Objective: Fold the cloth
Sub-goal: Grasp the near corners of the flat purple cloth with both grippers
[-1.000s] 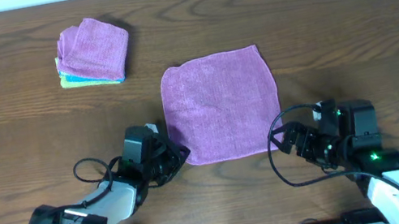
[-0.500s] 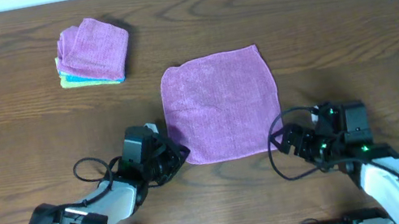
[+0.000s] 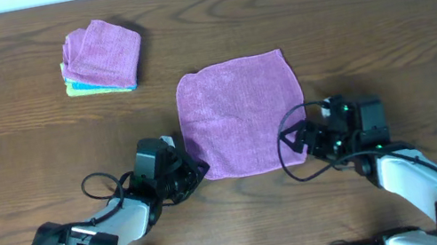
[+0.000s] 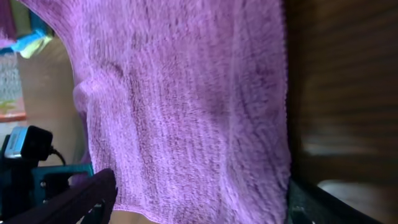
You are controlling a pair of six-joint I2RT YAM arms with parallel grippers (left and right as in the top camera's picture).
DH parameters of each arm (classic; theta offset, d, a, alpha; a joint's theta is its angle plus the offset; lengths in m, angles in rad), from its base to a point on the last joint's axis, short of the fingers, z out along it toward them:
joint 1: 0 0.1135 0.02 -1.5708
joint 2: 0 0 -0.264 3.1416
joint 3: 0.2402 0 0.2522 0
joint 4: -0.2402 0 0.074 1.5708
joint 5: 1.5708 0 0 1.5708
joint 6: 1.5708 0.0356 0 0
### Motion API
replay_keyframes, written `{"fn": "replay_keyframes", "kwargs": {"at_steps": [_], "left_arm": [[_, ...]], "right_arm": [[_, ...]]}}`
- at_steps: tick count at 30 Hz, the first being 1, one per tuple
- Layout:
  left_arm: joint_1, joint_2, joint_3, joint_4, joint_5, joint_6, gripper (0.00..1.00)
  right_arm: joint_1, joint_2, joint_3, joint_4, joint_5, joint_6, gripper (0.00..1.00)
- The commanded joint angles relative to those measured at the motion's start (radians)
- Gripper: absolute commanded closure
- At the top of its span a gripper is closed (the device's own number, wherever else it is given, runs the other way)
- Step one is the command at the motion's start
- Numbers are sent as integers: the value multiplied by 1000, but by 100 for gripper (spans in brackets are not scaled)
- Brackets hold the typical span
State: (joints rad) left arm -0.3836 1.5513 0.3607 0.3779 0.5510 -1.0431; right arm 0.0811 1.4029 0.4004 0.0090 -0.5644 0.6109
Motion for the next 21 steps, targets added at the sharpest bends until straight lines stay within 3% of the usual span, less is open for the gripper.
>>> {"fn": "replay_keyframes", "kwargs": {"at_steps": [1, 4, 6, 7, 8, 10, 21], "left_arm": [[-2, 31, -29, -21, -6, 18, 94], [-2, 31, -29, -21, 0, 18, 94], [0, 31, -29, -21, 0, 18, 94], [4, 31, -29, -21, 1, 18, 94], [9, 31, -29, -21, 4, 18, 94], [23, 31, -29, -21, 18, 19, 94], [58, 21, -28, -21, 151, 76, 94]], "right_arm": [[48, 74, -53, -41, 126, 58, 17], [71, 76, -53, -42, 168, 58, 33], [78, 76, -53, -39, 194, 58, 54], [77, 75, -53, -39, 199, 58, 74], [77, 75, -53, -37, 203, 58, 86], [77, 75, -53, -27, 202, 58, 96], [77, 66, -53, 5, 80, 54, 99]]}}
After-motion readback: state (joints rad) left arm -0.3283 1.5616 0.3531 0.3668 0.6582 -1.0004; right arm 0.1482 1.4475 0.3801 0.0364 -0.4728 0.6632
